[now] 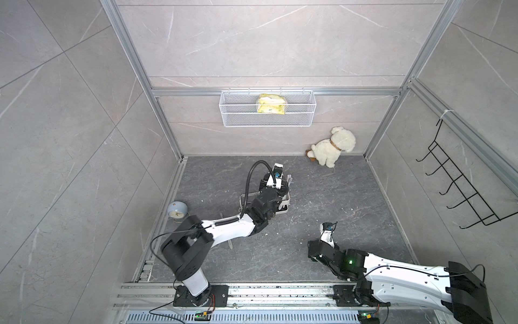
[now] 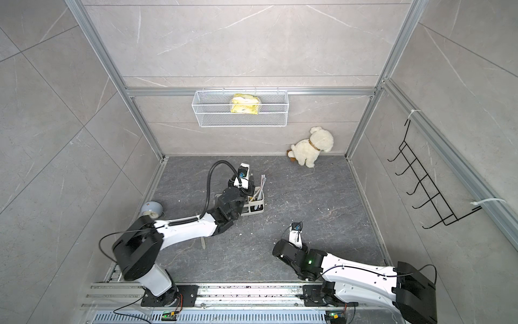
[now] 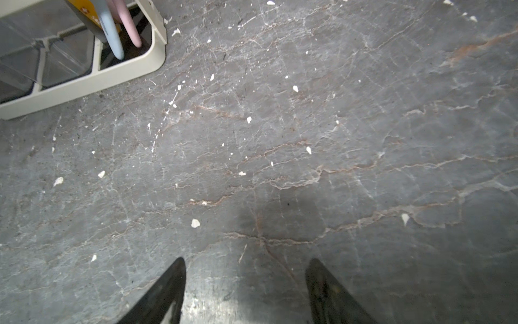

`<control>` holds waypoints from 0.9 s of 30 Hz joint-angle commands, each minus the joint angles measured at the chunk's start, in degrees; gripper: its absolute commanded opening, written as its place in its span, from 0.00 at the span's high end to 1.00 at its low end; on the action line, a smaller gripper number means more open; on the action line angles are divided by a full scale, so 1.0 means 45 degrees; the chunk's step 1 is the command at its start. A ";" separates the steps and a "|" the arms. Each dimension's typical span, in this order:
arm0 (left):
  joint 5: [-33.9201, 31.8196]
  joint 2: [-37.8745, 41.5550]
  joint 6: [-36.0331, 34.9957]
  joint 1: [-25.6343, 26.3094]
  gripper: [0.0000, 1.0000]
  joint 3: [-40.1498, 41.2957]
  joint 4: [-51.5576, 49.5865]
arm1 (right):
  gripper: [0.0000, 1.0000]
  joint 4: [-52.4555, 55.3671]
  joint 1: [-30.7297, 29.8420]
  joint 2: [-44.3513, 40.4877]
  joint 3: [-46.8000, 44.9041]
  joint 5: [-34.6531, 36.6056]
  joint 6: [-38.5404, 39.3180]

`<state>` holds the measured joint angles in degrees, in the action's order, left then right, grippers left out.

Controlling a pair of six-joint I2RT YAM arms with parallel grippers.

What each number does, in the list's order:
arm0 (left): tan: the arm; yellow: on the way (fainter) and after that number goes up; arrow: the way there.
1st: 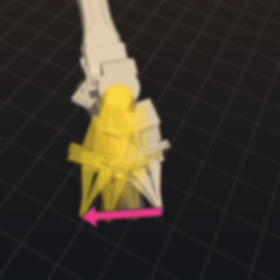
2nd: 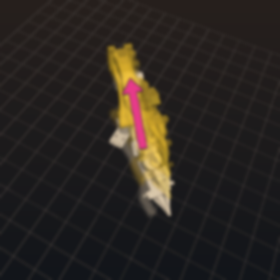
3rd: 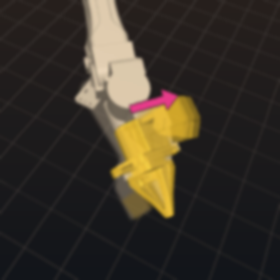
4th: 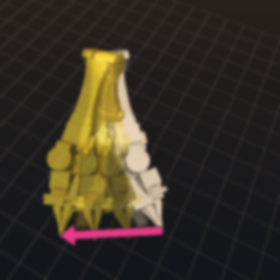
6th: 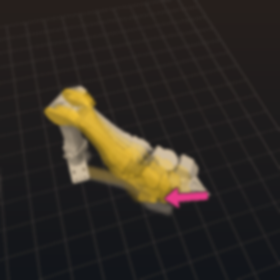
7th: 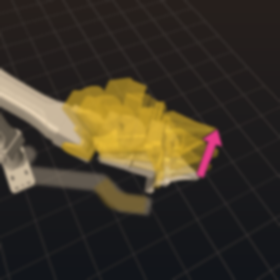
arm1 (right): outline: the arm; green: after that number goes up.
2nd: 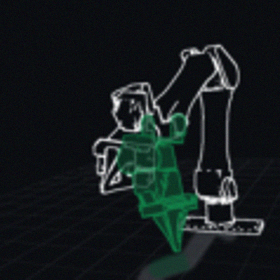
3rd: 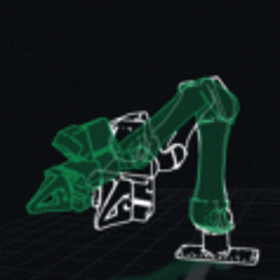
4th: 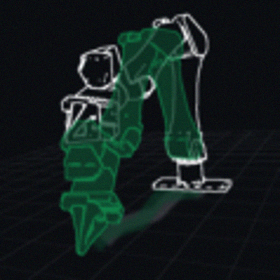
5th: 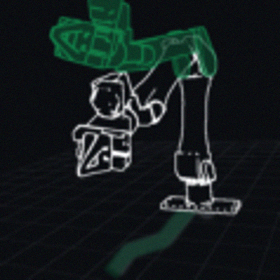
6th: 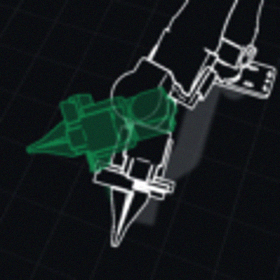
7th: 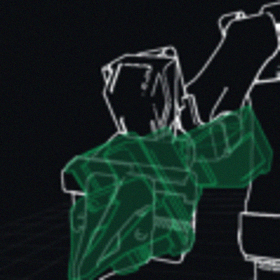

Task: Place the toothbrush into the toothbrush holder
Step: Place the toothbrush in the toothbrush holder, then move the toothbrush to the center of the board.

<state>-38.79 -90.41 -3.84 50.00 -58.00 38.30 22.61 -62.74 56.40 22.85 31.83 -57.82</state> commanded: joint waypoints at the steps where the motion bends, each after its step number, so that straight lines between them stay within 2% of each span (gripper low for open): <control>1: -0.0146 0.2107 0.4447 -0.0985 0.45 -0.1714 -0.8079 | 0.31 -0.0526 0.0036 0.0246 0.0233 -0.0278 0.0458; 3: 0.1415 0.3003 0.7099 -0.2369 0.40 -0.2135 -1.1974 | 0.30 -0.0842 0.0035 0.0382 0.0230 -0.0552 0.0646; 5: 0.3245 0.3892 0.8426 -0.3784 0.34 -0.1861 -1.4033 | 0.30 -0.1107 0.0036 0.0519 0.0234 -0.0787 0.0801; 9: 0.4028 0.5188 0.9016 -0.5470 0.22 -0.1099 -1.6494 | 0.30 -0.1775 0.0036 0.0926 0.0157 -0.1316 0.1021; 11: 0.5246 0.5010 0.8958 -0.6501 0.19 -0.1096 -1.7437 | 0.30 -0.2062 0.0024 0.1158 0.0156 -0.1616 0.1100; 15: 0.7699 0.4066 0.8661 -0.7826 0.19 -0.0605 -1.7631 | 0.30 -0.2473 0.0035 0.1589 0.0173 -0.2178 0.1209; 20: 0.8252 0.2302 0.8408 -0.8248 0.19 -0.0175 -1.7465 | 0.30 -0.2549 0.0035 0.1780 0.0118 -0.2606 0.1134; 24: 0.9409 0.1119 0.8316 -0.8356 0.31 0.0357 -1.6203 | 0.30 -0.2585 0.0036 0.1763 -0.0018 -0.2824 0.0988; 27: 0.9614 0.1230 0.8806 -0.8336 0.37 0.1068 -1.5606 | 0.30 -0.2410 0.0036 0.1690 -0.0087 -0.2856 0.0934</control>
<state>0.40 -85.84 34.37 12.71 -54.41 -34.48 11.66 -62.74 64.10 22.85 19.62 -53.32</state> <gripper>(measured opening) 0.643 0.698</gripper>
